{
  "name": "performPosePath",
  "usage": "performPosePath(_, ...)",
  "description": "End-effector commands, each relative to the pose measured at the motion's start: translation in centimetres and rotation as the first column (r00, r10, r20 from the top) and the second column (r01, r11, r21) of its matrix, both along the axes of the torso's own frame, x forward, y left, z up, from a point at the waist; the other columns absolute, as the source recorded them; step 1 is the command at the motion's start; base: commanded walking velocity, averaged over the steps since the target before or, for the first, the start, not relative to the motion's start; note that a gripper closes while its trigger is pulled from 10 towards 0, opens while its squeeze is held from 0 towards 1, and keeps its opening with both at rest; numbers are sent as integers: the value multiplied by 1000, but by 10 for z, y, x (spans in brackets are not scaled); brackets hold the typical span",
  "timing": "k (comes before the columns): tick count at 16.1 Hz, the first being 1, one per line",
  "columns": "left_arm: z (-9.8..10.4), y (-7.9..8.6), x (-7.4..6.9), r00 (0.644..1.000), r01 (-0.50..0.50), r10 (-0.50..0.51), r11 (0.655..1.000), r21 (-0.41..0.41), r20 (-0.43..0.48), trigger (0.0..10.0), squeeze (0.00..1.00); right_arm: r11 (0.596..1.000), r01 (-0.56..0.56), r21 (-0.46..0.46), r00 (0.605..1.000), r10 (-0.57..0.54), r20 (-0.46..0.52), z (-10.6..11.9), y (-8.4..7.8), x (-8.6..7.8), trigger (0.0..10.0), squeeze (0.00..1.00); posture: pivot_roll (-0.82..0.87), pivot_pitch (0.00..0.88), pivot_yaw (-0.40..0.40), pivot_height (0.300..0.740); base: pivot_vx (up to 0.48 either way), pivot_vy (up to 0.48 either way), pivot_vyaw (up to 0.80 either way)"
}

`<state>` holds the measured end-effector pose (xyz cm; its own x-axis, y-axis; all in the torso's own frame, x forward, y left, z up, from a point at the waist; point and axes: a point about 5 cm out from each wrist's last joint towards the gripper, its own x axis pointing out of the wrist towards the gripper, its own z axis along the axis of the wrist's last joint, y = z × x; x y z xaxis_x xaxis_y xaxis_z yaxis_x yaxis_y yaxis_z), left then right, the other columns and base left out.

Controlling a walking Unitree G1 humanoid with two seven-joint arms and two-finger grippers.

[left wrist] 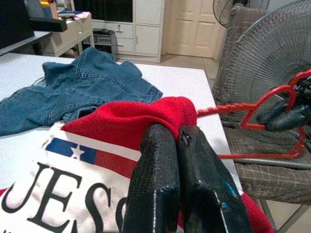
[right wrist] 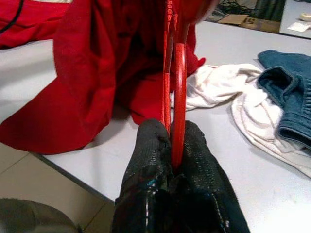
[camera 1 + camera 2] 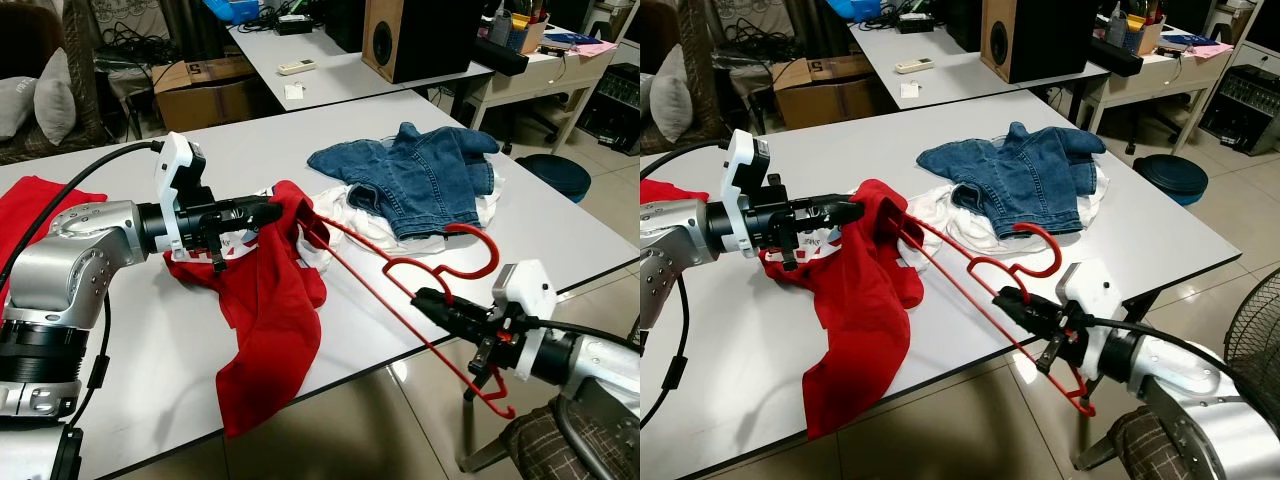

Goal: Hang hanger

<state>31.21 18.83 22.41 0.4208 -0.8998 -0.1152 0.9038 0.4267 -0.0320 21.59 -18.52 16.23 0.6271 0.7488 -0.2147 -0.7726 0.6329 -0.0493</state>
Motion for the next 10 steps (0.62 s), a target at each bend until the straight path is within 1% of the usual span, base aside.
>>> performPosePath(1,1,-1,-3,1000,28,-28,999,17,-2,0,0,1000,11,0,1000,-11,21,6,-2,0,10000,0,2,0,28,740,0,0,0)
performPosePath(2,1,-5,-5,999,53,-53,999,14,-5,0,0,1000,27,-5,1000,-27,16,5,-2,3,10000,0,0,0,30,740,0,0,0)
performPosePath(3,-1,-17,-9,994,104,-104,995,6,-13,0,0,997,73,-22,997,-73,-8,-1,-2,11,10000,0,0,0,29,740,0,0,0)
performPosePath(4,-4,-22,-10,993,115,-115,993,8,-17,0,0,995,88,-39,996,-89,-29,-6,-1,14,10000,0,0,0,26,740,0,0,0)
performPosePath(6,-7,-27,-11,992,125,-124,992,12,-19,0,0,996,78,-42,995,-81,-60,-11,2,15,10000,0,2,0,22,740,0,0,0)
performPosePath(7,-11,-32,-13,991,136,-136,990,36,-19,0,0,998,60,-36,995,-62,-74,-14,5,17,10000,0,5,0,17,740,0,0,0)
performPosePath(8,-15,-33,-13,991,135,-134,987,84,-18,0,0,998,42,-39,997,-45,-67,-13,8,18,10000,0,8,0,9,740,0,0,0)
performPosePath(9,-19,-31,-12,992,122,-121,984,126,-17,0,0,998,27,-49,998,-30,-52,-11,9,19,10000,0,8,0,4,740,0,0,0)
performPosePath(10,-22,-29,-12,994,113,-112,982,150,-19,0,0,998,17,-64,999,-20,-43,-10,9,18,10000,0,8,0,4,740,0,0,0)
